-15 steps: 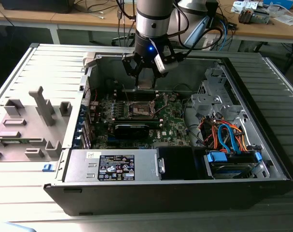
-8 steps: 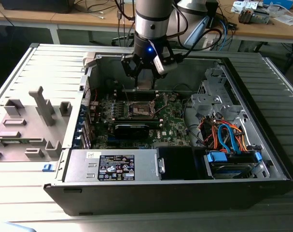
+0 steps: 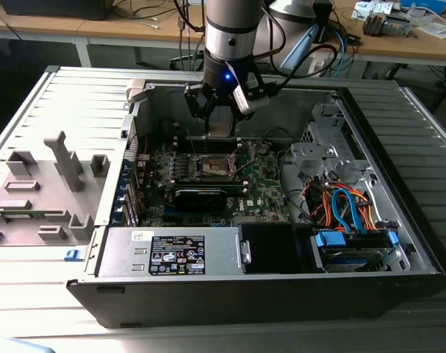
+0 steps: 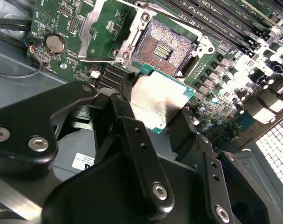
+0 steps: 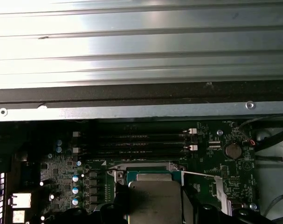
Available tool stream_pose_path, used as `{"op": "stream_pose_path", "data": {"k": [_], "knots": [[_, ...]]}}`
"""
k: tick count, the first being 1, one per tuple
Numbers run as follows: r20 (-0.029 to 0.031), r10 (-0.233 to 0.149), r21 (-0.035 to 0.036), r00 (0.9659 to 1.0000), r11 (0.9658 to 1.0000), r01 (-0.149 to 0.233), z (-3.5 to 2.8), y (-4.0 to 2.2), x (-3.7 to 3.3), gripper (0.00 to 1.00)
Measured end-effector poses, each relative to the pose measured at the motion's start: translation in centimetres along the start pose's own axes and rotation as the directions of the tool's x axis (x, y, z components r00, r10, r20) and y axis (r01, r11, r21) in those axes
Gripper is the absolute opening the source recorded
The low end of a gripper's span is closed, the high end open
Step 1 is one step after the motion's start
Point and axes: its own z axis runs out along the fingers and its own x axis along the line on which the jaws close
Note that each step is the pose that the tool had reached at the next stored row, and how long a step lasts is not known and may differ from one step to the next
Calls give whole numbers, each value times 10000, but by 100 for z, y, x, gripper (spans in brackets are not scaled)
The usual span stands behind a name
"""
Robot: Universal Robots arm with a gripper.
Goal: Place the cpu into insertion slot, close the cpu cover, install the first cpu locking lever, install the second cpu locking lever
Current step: 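Place the cpu into insertion slot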
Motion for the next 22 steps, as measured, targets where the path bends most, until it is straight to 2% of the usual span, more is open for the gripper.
{"op": "stream_pose_path", "data": {"k": [22], "knots": [[1,0,-1,10000,10000,0,62,-7,13,55]]}}
